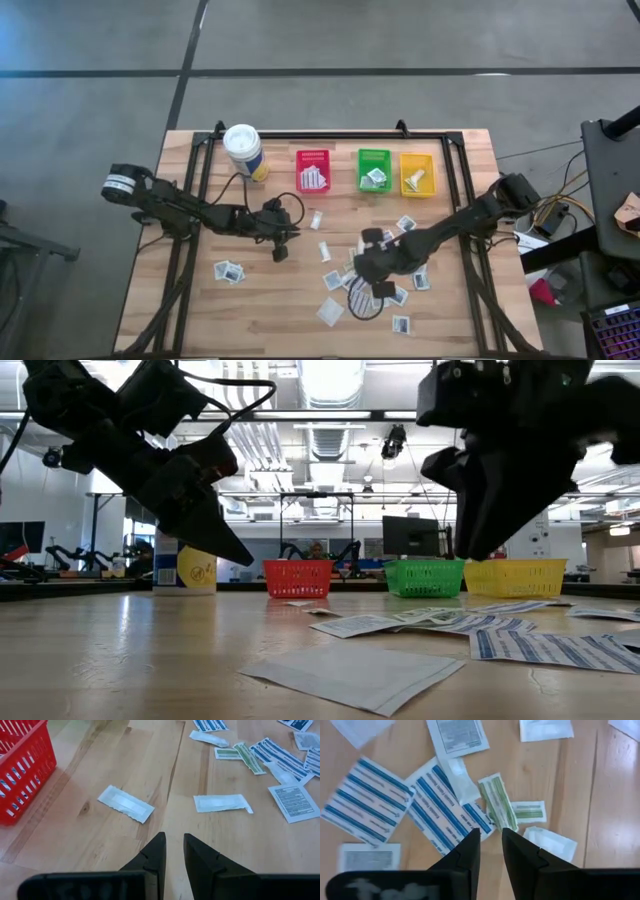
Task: Pick & Place First Aid Supplies
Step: Put the green bandage in the yellow bin
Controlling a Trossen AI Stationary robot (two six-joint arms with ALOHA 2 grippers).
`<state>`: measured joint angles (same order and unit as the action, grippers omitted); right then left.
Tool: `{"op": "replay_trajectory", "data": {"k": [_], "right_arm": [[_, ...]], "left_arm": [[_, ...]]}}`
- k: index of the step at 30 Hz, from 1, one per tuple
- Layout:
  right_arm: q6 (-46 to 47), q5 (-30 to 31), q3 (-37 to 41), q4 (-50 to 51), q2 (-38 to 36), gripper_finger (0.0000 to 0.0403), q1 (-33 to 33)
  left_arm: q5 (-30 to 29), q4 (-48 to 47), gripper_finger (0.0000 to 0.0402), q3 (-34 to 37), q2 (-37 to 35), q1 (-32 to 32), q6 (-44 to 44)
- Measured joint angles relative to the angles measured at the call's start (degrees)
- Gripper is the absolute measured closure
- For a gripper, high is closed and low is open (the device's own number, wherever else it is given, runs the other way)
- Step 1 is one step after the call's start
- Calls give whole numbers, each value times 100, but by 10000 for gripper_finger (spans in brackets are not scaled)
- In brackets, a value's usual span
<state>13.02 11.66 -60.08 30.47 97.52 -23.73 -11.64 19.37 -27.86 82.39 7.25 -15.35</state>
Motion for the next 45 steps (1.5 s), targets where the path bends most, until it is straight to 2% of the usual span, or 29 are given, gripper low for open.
{"op": "replay_trajectory", "data": {"k": [12, 16, 19, 30, 45], "right_arm": [[-1054, 64, 20, -153, 501, 292, 11], [-1198, 307, 20, -174, 653, 292, 11], [-1213, 507, 20, -240, 723, 297, 11], [-1293, 498, 25, -285, 844, 320, 76], [-733, 474, 27, -308, 911, 371, 149]], "left_arm": [[0, 33, 337, 0, 0, 4, -83], [0, 27, 337, 0, 0, 4, -87], [0, 27, 337, 0, 0, 4, -90], [0, 28, 337, 0, 0, 4, -80], [-2, 10, 337, 0, 0, 4, -72]]}}
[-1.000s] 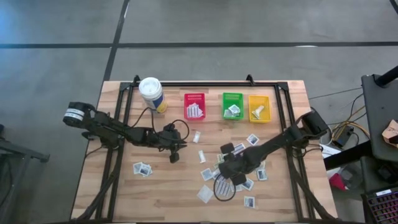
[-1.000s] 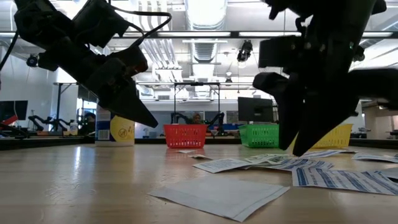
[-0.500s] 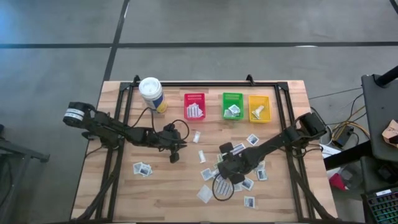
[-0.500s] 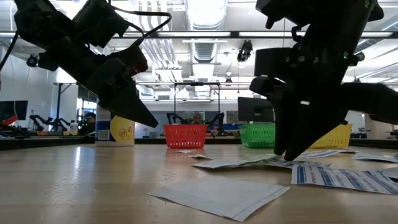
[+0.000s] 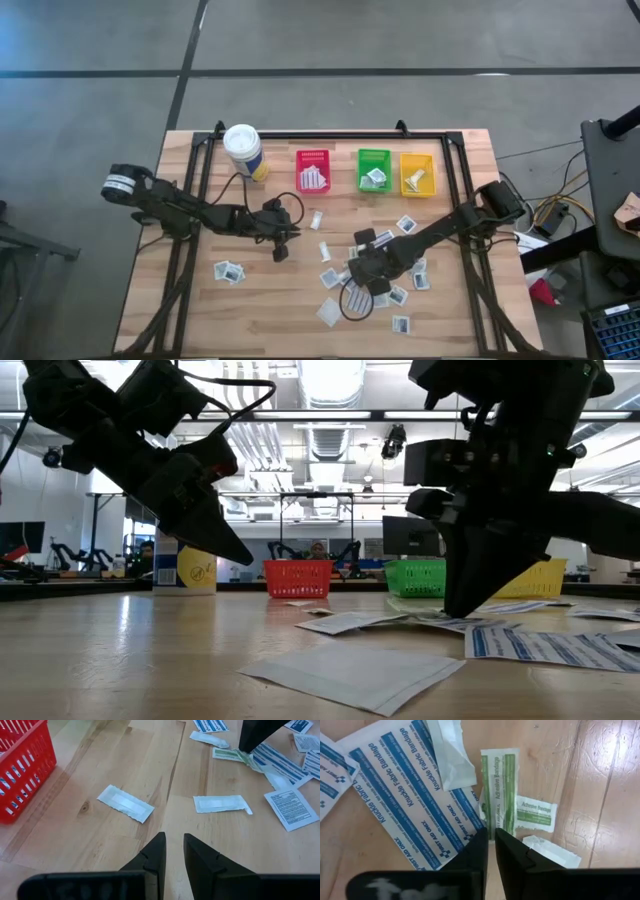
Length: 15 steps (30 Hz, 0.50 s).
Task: Pick & Place First Aid Supplies
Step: Put the green bandage in the yellow bin
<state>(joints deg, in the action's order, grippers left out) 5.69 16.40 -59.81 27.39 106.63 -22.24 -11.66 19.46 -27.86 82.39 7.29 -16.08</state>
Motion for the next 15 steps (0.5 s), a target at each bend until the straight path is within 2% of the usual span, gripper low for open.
{"op": "replay_trajectory", "data": {"k": [5, 15], "right_arm": [[65, 4, 4, 5, 0, 391, 0], [80, 8, -47, 54, -2, 394, 2]], "left_arm": [[0, 0, 337, 0, 0, -2, 2], [0, 0, 337, 0, 0, -2, 4]]}}
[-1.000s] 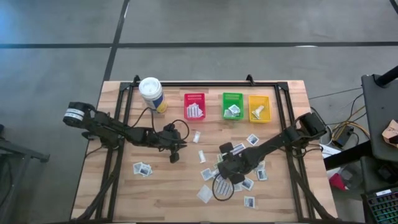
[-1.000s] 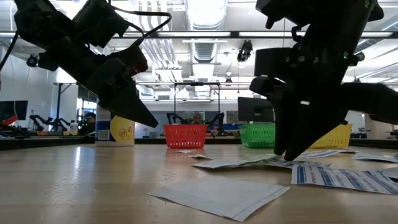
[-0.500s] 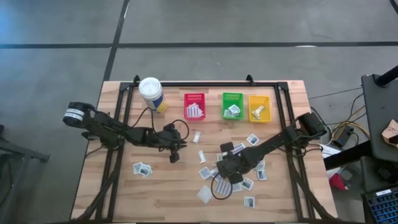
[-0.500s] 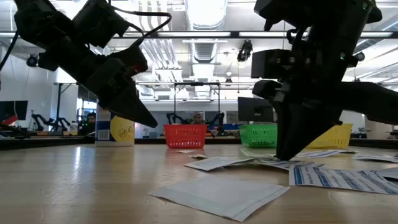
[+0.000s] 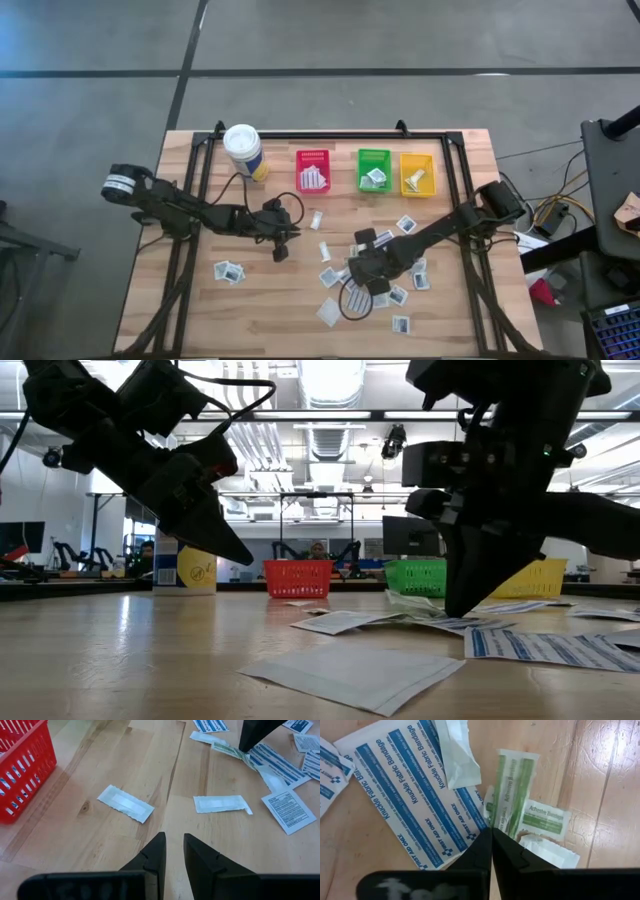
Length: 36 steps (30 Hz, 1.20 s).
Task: Pick & Place First Aid Supplies
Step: Put the green bandage in the yellow bin
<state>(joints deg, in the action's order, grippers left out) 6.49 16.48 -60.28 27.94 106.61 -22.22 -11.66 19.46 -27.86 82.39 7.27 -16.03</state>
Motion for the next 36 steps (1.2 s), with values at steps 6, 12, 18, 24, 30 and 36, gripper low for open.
{"op": "replay_trajectory", "data": {"k": [6, 12, 18, 24, 30, 36], "right_arm": [[4, 10, -251, 7, 15, 394, 11], [299, 154, -287, -236, 42, 394, 136], [516, 156, -264, -326, 42, 394, 329], [464, -132, -264, -329, 42, 394, 361], [596, -374, -316, -329, 42, 394, 354], [519, -526, -339, -338, 39, 394, 352]], "left_arm": [[8, 0, 337, 0, 0, 0, 0], [334, 17, 337, 0, 0, 0, -9], [667, 77, 337, 0, 0, 14, -11], [687, 293, 337, 0, 0, 120, -7], [791, 678, 337, 0, 9, 271, 108], [793, 1091, 337, 0, 242, 313, 133]]}}
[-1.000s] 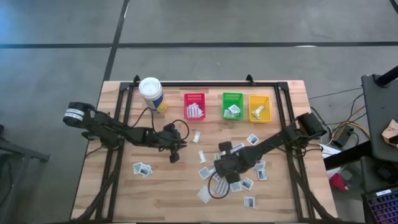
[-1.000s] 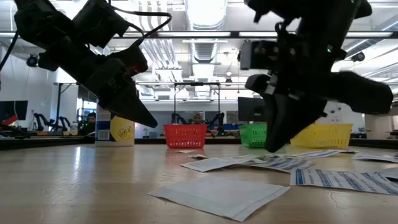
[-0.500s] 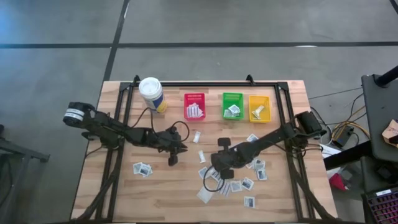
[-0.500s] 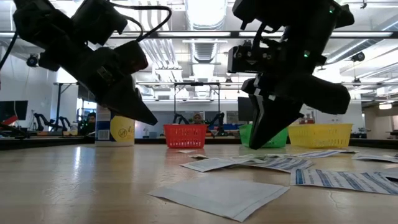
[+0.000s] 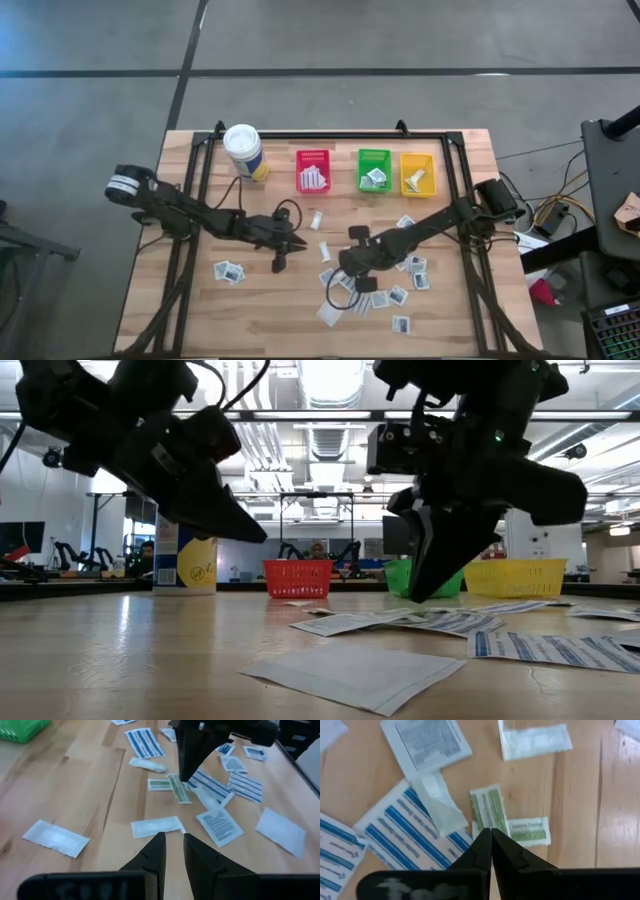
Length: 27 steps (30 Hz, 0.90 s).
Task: Pick & Place First Aid Supplies
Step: Put the green bandage in the yellow bin
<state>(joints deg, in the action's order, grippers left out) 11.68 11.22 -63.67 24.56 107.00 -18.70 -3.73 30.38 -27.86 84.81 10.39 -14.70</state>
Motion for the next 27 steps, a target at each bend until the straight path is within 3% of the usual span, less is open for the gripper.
{"op": "replay_trajectory", "data": {"k": [13, 27], "right_arm": [[34, 35, 235, -222, -2, 394, 155], [35, 31, 283, -720, -2, 394, 432]], "left_arm": [[27, 981, 337, 0, 844, 7, -2], [28, 1082, 337, 0, 1041, 4, 109]]}}
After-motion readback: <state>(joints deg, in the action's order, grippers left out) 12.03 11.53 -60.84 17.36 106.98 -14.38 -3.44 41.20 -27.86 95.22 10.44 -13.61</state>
